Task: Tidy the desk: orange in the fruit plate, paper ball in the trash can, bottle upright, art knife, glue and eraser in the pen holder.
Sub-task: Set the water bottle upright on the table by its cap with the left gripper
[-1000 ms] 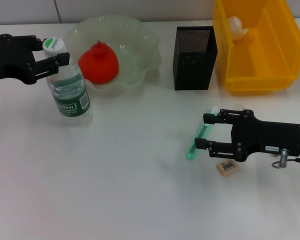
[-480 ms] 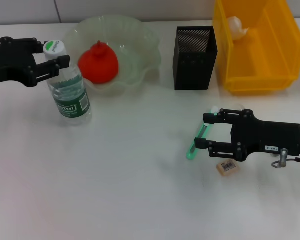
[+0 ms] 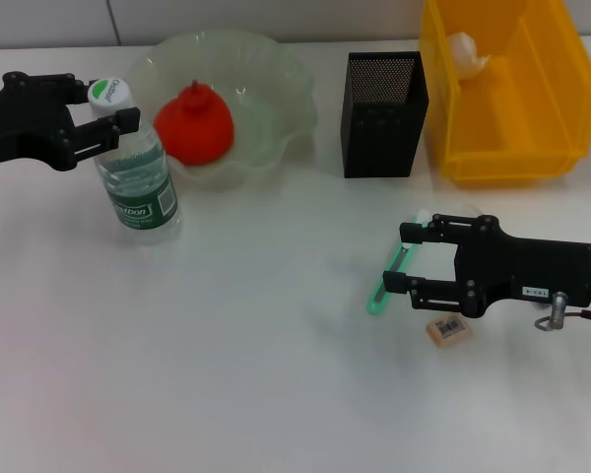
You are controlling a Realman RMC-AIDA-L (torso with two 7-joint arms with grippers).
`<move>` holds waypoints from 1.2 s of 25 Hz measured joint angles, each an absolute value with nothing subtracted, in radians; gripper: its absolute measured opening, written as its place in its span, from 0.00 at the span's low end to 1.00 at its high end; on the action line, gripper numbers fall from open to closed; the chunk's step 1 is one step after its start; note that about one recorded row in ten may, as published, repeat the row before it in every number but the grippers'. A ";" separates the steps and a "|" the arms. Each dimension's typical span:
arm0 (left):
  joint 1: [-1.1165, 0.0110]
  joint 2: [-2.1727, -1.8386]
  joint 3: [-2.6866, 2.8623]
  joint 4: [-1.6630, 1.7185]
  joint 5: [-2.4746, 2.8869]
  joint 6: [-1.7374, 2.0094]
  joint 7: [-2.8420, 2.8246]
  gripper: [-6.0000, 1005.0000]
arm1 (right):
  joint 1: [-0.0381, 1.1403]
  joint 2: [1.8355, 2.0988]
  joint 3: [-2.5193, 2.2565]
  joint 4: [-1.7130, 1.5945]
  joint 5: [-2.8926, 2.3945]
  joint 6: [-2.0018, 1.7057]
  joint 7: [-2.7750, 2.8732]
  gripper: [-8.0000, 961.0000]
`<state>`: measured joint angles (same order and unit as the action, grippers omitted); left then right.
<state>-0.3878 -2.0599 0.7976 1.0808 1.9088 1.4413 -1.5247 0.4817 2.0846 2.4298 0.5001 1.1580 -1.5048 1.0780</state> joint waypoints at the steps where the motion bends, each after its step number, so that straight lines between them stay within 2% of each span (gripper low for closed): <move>1: -0.388 -2.060 0.798 1.080 1.907 1.441 -1.522 0.45 | 0.482 2.085 2.430 0.500 1.158 -1.505 1.078 0.72; 30: -0.396 -2.062 0.784 1.033 1.900 1.428 -1.504 0.46 | 0.489 2.083 2.430 0.500 1.162 -1.505 1.083 0.72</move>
<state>-0.3961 -2.0617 0.7839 1.0329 1.9005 1.4283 -1.5043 0.4892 2.0831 2.4297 0.5001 1.1622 -1.5048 1.0830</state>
